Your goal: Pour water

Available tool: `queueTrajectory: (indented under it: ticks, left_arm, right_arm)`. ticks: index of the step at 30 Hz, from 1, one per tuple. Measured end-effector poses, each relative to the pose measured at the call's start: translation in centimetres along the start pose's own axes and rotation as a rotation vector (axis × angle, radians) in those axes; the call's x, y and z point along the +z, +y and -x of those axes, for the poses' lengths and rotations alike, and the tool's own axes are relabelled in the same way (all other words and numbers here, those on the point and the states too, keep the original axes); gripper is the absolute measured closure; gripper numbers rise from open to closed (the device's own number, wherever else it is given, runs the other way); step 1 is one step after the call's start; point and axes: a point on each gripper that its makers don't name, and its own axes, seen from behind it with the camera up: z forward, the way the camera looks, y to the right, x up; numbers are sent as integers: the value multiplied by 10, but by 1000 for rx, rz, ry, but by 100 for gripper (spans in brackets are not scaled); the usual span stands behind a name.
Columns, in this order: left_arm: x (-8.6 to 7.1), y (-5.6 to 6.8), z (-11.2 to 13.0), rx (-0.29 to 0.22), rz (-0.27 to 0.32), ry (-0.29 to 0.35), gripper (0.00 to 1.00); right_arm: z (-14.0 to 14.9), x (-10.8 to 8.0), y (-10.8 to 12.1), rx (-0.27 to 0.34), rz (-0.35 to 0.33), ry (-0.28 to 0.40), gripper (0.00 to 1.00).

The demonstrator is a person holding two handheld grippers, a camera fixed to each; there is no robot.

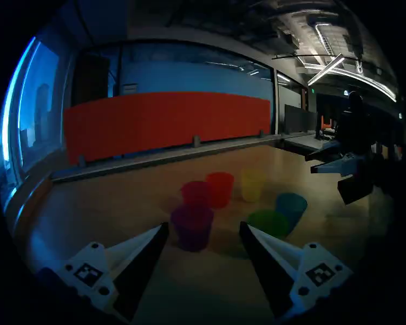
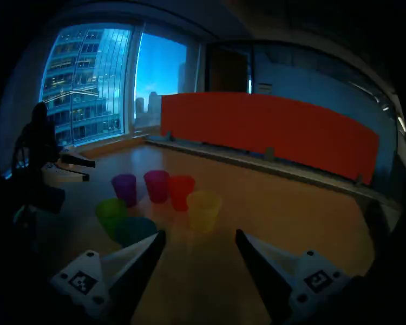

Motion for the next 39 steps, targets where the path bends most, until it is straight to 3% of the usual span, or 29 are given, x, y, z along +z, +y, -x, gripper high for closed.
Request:
queueTrajectory:
  ticks: [11, 20, 32, 39]
  left_arm:
    - [-8, -28, -37, -10, -116, 130, 3]
    - [-11, -44, -53, 4, -220, 196, 3]
    - [-21, -67, -77, -35, -348, 274, 3]
    - [-24, -72, -84, -57, -376, 287, 3]
  right_arm:
    - [-35, 4, 27, 38, 129, 135, 0]
    - [-59, -1, 50, 77, 263, 256, 1]
    - [-78, -20, 89, 90, 478, 342, 0]
    - [-86, -34, 101, 67, 566, 372, 1]
